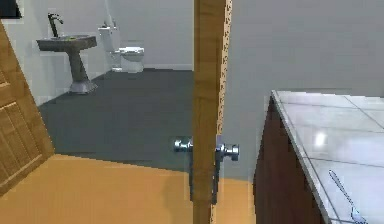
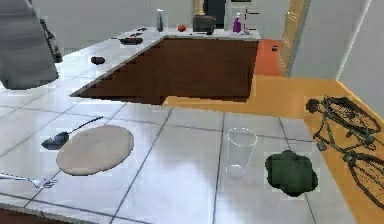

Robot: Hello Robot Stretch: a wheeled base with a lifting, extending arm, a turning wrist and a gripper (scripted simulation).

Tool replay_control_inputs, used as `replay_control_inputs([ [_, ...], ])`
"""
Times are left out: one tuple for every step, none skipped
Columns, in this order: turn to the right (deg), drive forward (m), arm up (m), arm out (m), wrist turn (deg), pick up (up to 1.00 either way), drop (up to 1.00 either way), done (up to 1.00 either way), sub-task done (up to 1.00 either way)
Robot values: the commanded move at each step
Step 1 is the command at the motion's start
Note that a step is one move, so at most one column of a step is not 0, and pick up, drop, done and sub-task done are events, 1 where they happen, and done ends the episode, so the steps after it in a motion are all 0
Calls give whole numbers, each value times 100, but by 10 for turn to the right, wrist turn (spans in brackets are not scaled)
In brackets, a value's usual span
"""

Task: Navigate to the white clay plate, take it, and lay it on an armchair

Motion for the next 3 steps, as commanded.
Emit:
replay_control_inputs([
  [-210,0,0,0,0,0,0,0,0],
  [0,0,50,0,0,0,0,0,0],
  [0,0,38,0,0,0,0,0,0],
])
